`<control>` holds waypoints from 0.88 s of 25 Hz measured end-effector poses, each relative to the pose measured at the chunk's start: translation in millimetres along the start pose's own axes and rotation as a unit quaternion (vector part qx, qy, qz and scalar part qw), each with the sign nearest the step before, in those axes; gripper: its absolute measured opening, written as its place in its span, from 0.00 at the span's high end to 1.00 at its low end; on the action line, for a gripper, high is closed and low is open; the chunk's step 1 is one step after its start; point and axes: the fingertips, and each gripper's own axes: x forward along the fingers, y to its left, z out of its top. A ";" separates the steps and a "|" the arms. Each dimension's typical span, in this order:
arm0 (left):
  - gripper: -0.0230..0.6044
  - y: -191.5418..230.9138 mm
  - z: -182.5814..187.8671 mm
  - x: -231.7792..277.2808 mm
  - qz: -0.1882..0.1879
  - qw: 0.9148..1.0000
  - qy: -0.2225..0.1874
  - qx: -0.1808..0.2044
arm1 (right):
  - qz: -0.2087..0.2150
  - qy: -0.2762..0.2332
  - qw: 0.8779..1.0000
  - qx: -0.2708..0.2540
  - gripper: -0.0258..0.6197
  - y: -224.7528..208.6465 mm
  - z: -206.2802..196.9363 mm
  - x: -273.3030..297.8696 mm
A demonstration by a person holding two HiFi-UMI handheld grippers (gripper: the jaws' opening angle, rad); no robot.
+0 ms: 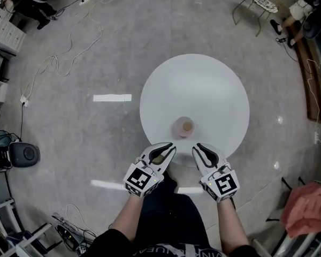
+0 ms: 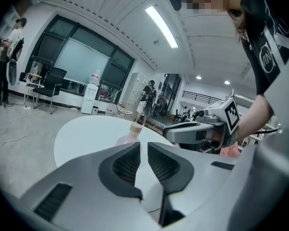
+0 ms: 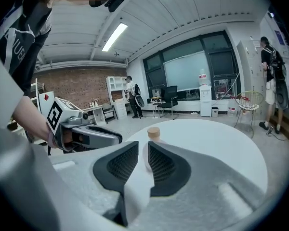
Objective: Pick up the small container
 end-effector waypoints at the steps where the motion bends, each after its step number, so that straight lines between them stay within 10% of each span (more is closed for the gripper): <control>1: 0.92 2.1 0.9 4.1 -0.005 1.000 0.003 0.008 | 0.001 0.002 1.000 -0.008 0.88 -2.6 1.0 3.9; 22: 0.67 17.7 -3.9 33.5 0.020 0.994 0.022 0.108 | 0.053 -0.036 0.995 -0.072 0.69 -29.6 13.5 71.8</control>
